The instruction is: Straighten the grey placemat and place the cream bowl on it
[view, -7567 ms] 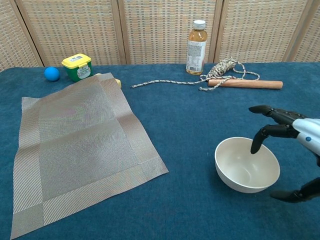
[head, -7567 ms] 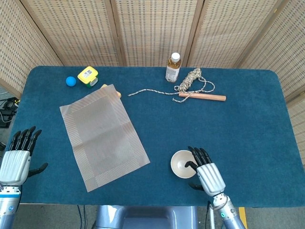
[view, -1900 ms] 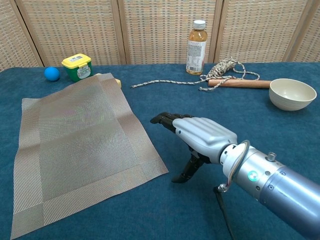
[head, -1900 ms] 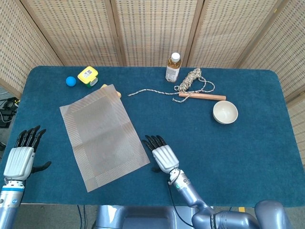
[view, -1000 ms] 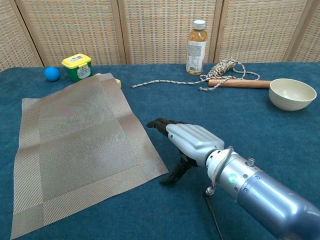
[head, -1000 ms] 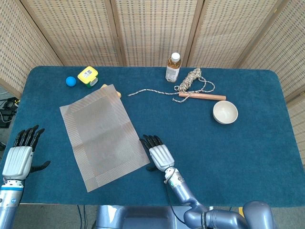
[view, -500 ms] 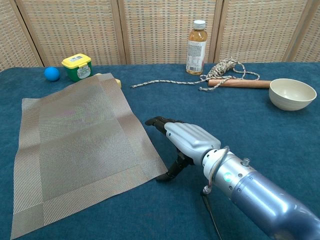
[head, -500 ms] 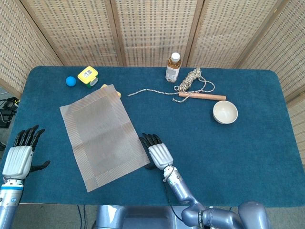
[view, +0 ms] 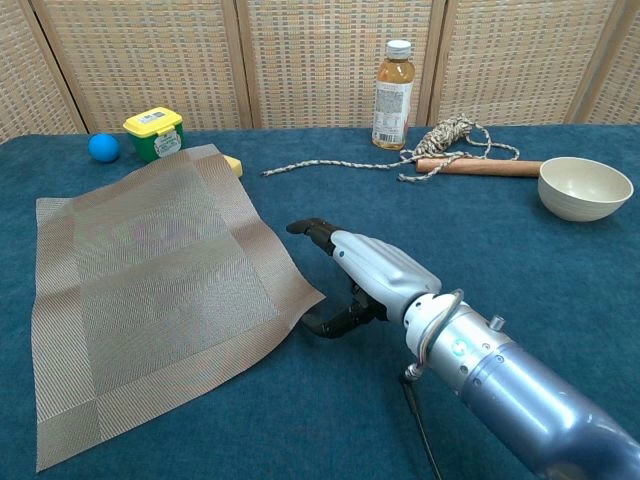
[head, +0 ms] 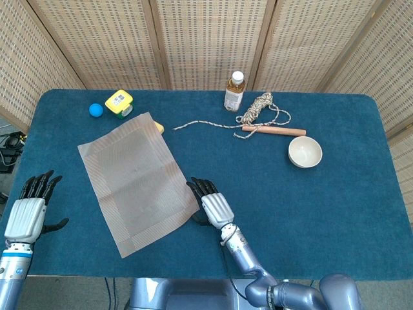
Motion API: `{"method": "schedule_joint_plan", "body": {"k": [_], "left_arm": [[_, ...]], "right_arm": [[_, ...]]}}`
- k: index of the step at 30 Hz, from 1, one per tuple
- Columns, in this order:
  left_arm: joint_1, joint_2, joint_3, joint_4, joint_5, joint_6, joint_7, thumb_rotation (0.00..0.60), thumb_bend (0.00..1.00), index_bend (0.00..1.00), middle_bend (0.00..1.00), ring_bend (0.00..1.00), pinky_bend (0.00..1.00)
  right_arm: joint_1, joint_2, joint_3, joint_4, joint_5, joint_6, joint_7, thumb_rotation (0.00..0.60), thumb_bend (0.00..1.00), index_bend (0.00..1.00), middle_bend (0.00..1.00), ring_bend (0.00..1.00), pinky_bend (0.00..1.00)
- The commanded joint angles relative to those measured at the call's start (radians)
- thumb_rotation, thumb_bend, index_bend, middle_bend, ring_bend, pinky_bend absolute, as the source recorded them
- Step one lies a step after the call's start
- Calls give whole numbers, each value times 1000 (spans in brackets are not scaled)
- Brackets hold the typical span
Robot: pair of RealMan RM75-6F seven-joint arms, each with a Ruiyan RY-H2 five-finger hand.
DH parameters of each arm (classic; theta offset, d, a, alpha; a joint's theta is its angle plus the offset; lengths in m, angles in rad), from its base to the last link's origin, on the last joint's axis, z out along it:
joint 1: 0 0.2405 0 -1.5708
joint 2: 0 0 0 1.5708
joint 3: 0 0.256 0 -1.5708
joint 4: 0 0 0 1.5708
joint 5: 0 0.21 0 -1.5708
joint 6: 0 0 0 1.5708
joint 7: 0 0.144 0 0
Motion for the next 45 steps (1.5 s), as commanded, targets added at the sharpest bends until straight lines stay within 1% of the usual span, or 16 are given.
{"method": "schedule_joint_plan", "body": {"k": [1,5,7,10,13,21,23,28,31,41,45], "left_arm": [[-1,0,0,1,-2,-2,0,600,90,106,0,0,0],[-2,-2,0,3,-5,-5,2,600,90,107,0,0,0],[-3,-3,0,3,-6,-6,2,600,90,108,0,0,0],[-3,-4,0,4,-5,-7,3,600,90,109,0,0,0],[-4,-5,1,5,-6,-9,5,600,91,111,0,0,0],[-6,-7,1,7,-10,-13,4,600,91,111,0,0,0],[-7,-7,1,8,-11,-15,4,600,90,112,0,0,0],[-7,-7,0,7,-12,-15,2,600,91,115,0,0,0],[-8,-7,1,8,-13,-17,2,600,91,116,0,0,0],[-8,-7,1,8,-13,-18,1,600,90,116,0,0,0],[-9,-8,1,9,-14,-18,3,600,90,116,0,0,0]], "right_arm": [[-1,-10,7,13,1,3,19,600,494,234,0,0,20],[0,-22,13,35,-1,9,31,600,478,389,17,0,40],[-1,-29,16,47,-3,15,36,600,465,473,63,0,55],[-2,-42,19,68,-9,29,49,600,456,547,101,0,62],[-2,-46,20,77,-11,30,59,600,453,594,124,0,68],[0,-53,19,91,-24,41,65,600,455,639,153,0,73],[0,-55,19,91,-24,41,66,600,473,645,153,0,73],[-1,-56,20,91,-22,36,67,600,568,669,155,0,73],[-1,-56,22,87,-20,34,62,600,599,674,157,0,73],[-6,-51,23,69,-18,35,55,600,613,684,160,0,73],[-15,-42,13,50,-23,43,49,600,616,691,161,0,73]]}}
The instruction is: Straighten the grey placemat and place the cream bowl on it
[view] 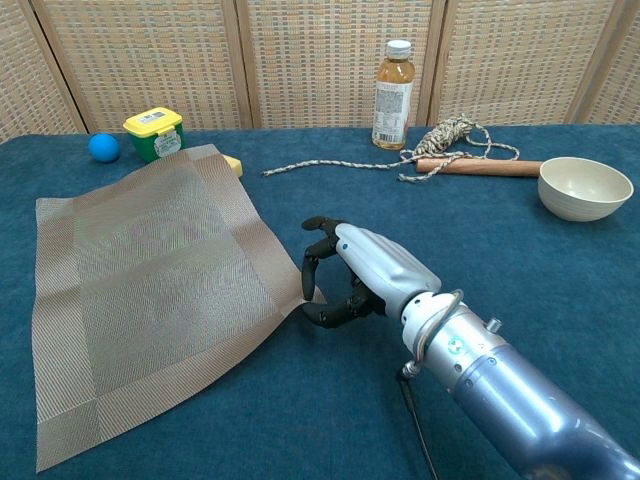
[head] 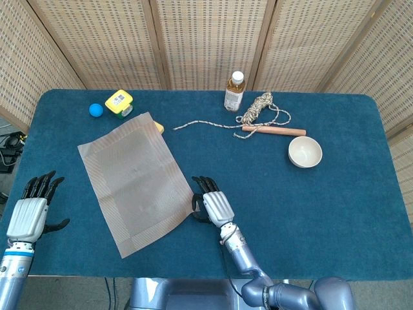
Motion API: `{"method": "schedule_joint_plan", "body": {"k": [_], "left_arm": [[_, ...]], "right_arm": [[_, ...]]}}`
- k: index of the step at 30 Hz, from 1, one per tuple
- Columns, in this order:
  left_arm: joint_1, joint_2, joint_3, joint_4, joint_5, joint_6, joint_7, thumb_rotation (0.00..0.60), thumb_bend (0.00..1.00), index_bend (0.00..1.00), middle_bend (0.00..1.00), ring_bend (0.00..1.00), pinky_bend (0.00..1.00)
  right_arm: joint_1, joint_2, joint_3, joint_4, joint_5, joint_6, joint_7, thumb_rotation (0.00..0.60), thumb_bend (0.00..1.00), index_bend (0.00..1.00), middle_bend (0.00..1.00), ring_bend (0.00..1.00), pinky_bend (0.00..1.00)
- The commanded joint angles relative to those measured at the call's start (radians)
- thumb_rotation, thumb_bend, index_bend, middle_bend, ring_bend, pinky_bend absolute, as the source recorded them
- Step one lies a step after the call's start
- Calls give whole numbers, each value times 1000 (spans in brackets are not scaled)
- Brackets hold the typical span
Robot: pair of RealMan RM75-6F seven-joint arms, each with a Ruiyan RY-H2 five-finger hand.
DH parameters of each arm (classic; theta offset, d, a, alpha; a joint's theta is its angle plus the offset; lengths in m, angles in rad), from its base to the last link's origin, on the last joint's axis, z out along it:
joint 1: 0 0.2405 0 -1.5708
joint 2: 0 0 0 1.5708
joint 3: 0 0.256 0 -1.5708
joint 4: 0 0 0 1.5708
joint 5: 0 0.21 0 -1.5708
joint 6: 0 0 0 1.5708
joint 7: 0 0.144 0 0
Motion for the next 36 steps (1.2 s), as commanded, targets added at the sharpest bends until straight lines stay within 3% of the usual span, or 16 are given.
{"method": "schedule_joint_plan", "body": {"k": [1,21,29,36], "left_arm": [[0,-1,0,0,0,1,2,600,90,116,0,0,0],[3,-10,13,-8,28,19,39,600,91,116,0,0,0],[6,-13,15,-13,37,29,49,600,90,116,0,0,0],[6,-15,15,-12,39,31,53,600,90,116,0,0,0]], "right_arm": [[-9,10,-10,-19,-6,8,-5,600,616,694,162,0,73],[-153,244,-125,-305,-72,154,-76,600,615,716,165,0,73],[-188,363,-123,-362,-73,184,-97,600,616,718,168,0,75],[-191,464,-84,-355,-37,163,-93,600,615,720,169,0,76]]}}
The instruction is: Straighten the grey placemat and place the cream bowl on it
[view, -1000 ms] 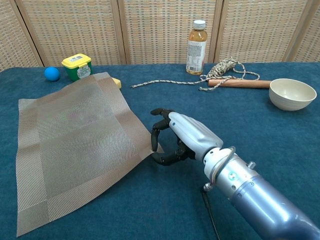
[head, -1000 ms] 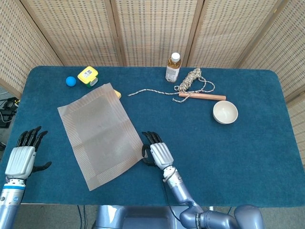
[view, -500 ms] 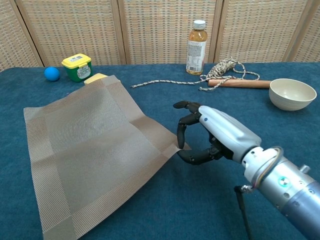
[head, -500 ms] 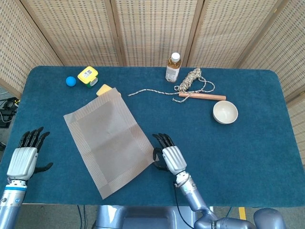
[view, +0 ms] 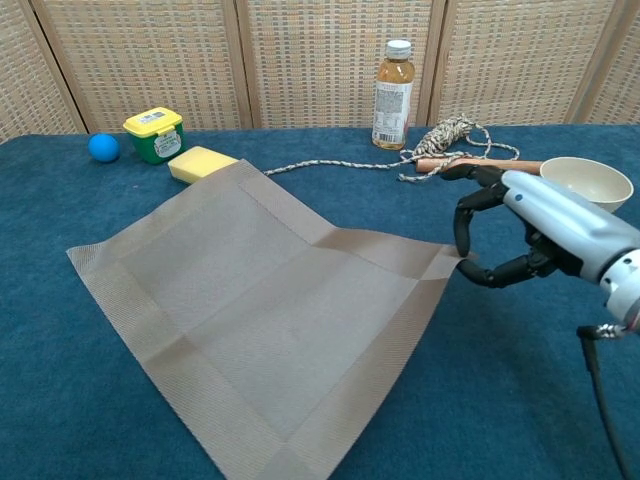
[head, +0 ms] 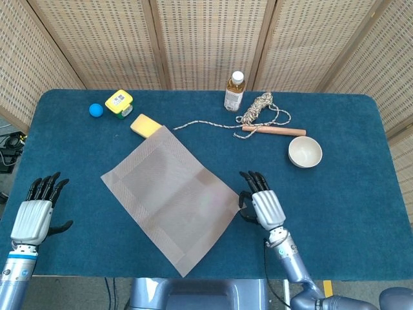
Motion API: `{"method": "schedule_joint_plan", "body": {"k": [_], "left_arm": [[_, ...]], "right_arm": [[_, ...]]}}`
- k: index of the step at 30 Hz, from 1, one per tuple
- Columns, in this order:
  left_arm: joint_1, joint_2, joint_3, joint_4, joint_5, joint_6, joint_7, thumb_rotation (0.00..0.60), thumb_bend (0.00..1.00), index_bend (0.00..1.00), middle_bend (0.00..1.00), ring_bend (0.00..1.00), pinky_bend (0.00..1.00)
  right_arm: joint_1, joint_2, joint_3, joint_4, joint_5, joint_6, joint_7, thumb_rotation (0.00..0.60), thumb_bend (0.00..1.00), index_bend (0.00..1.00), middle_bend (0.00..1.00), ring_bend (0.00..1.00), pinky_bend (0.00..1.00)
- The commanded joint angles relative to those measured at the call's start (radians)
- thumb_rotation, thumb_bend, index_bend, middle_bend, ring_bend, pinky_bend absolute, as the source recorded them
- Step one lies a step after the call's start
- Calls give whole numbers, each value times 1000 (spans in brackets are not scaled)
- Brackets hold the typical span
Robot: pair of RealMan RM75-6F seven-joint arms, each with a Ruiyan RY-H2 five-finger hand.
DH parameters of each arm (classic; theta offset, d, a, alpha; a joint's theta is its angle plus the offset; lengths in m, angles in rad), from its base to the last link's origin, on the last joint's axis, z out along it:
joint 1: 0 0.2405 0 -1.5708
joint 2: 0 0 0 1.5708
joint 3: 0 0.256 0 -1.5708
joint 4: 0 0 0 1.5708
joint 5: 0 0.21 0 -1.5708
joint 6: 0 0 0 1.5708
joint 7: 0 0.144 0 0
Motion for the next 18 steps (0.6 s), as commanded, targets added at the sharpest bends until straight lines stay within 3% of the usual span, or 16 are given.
{"method": "schedule_joint_plan", "body": {"k": [1,18], "left_arm": [[0,0,0,0,1,2,1,600,90,116,0,0,0],[-3,-7,-1,3,-7,-7,18,600,91,116,0,0,0]], "right_arm": [[2,51,26,14,24,-22,5,600,614,720,169,0,77],[84,207,136,140,132,-180,1,600,608,722,181,0,89]]}}
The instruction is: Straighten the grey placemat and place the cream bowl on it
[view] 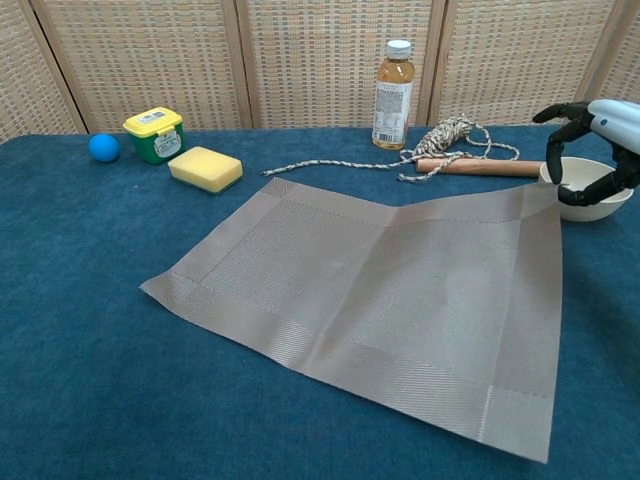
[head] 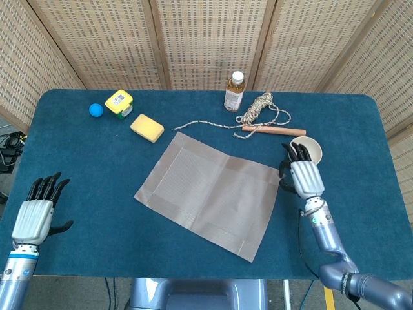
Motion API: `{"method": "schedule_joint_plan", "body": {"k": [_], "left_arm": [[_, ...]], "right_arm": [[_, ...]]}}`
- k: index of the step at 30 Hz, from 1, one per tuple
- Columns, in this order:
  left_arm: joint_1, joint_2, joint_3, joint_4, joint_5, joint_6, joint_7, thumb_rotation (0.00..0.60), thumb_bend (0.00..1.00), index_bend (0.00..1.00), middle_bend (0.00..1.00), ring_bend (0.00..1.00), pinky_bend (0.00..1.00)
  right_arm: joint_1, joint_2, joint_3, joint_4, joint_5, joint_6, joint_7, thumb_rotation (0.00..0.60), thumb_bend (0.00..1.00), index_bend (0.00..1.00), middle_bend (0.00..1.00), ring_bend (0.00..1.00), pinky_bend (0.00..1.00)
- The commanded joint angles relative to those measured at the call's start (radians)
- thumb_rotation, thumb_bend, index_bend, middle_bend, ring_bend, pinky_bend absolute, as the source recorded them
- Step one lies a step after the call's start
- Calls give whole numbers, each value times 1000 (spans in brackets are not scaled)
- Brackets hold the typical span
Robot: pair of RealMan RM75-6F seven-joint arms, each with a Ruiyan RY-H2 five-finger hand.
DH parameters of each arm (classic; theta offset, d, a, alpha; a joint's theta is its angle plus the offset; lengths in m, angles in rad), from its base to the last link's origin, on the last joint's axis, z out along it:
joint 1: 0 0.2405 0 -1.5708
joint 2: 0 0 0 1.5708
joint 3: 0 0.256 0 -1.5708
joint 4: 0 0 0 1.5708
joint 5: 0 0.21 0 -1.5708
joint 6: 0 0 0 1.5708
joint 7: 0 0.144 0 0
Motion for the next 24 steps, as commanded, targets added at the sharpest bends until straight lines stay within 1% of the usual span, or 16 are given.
{"method": "schedule_joint_plan", "body": {"k": [1,6,8,9,11,13,14,16,18,19,22,24], "left_arm": [[-1,-1,-1,1,-2,-1,2,600,90,116,0,0,0],[-2,-3,-2,4,-6,-4,3,600,91,116,0,0,0],[-2,-2,-2,5,-7,-4,1,600,91,116,0,0,0],[-2,-2,-3,6,-8,-4,0,600,91,116,0,0,0],[-2,-1,-4,7,-8,-4,-3,600,90,116,0,0,0],[-2,-1,-3,9,-7,-5,-4,600,91,116,0,0,0],[-2,-1,-3,10,-7,-6,-5,600,91,114,0,0,0],[-2,-2,-1,10,-5,-6,-5,600,91,111,0,0,0],[-2,-2,0,9,-2,-6,-5,600,91,106,0,0,0],[-2,-2,0,9,0,-5,-5,600,91,103,0,0,0],[-3,-6,4,9,6,-3,2,600,91,95,0,0,0],[-3,-9,6,10,11,-3,8,600,90,90,0,0,0]], "right_arm": [[21,15,14,22,15,-26,-10,600,608,722,181,0,88],[46,16,17,65,24,-54,-36,600,607,715,182,0,88],[50,10,16,83,31,-59,-42,600,594,687,168,0,80],[50,8,15,93,36,-61,-45,600,580,657,149,0,71],[46,4,12,109,45,-63,-52,600,554,583,97,0,47],[39,2,7,122,56,-62,-61,600,526,447,23,0,12],[33,4,2,125,65,-63,-76,600,516,397,8,0,5],[19,12,-7,121,73,-52,-104,600,481,262,0,0,0],[0,20,-12,104,73,-19,-122,600,443,176,0,0,0],[-11,25,-16,92,70,-2,-128,600,418,135,0,0,0],[-53,50,-27,43,51,73,-131,600,362,57,0,0,0],[-79,67,-34,13,35,120,-128,600,337,23,0,0,0]]}}
